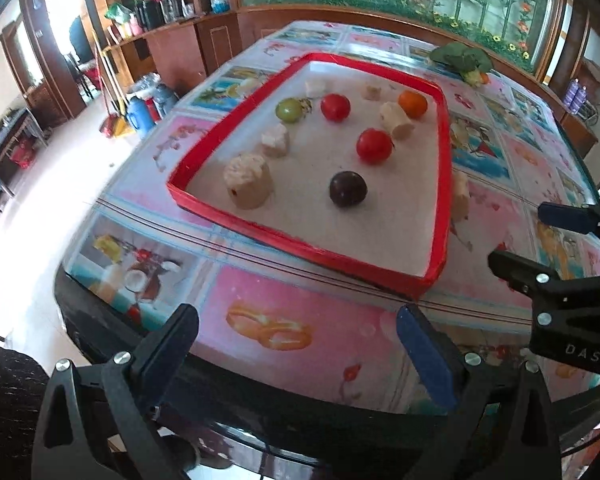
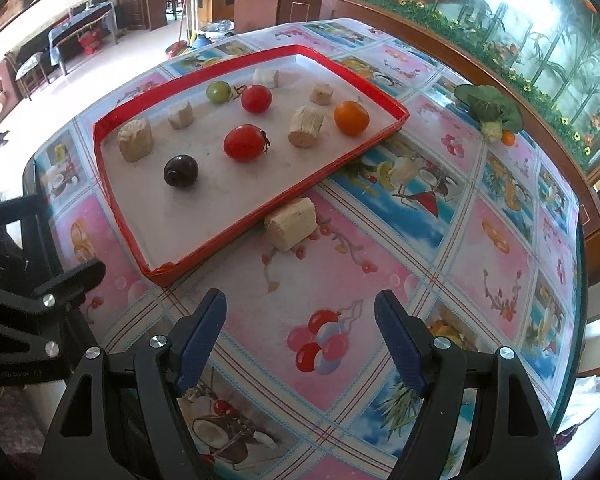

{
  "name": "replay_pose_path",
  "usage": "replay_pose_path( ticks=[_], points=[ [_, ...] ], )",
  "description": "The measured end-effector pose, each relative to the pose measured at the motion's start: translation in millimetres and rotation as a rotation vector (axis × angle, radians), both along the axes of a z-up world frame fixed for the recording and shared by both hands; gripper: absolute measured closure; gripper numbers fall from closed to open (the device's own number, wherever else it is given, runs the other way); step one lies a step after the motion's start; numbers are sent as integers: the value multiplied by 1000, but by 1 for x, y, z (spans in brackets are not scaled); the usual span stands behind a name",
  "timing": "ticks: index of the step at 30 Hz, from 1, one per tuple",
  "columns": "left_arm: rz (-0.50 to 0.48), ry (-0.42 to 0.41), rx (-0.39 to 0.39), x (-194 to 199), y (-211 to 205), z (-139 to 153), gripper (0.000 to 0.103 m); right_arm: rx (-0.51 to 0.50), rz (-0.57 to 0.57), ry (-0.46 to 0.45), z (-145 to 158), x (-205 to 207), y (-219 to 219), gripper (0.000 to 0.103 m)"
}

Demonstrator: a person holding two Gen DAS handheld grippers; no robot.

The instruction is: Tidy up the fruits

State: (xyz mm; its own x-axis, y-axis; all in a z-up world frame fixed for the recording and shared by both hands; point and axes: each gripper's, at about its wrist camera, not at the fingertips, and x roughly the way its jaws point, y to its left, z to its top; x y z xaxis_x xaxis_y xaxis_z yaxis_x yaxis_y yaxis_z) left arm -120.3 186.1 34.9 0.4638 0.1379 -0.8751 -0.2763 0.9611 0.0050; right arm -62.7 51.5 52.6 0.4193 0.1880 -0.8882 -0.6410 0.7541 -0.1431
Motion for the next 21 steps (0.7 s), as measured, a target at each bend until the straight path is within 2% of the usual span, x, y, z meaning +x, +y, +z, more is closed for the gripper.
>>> replay_pose_path(
  ticks=[4, 10, 21],
  points=[
    [-17, 16, -31, 2, -3, -4, 3, 3, 1, 4, -1, 0, 2, 27],
    [-41, -5, -45, 3, -11, -5, 3, 2, 0, 7, -2, 1, 3, 27],
    [-56, 8, -55, 8, -14, -4, 3, 1, -6, 20, -6, 5, 3, 27]
  ],
)
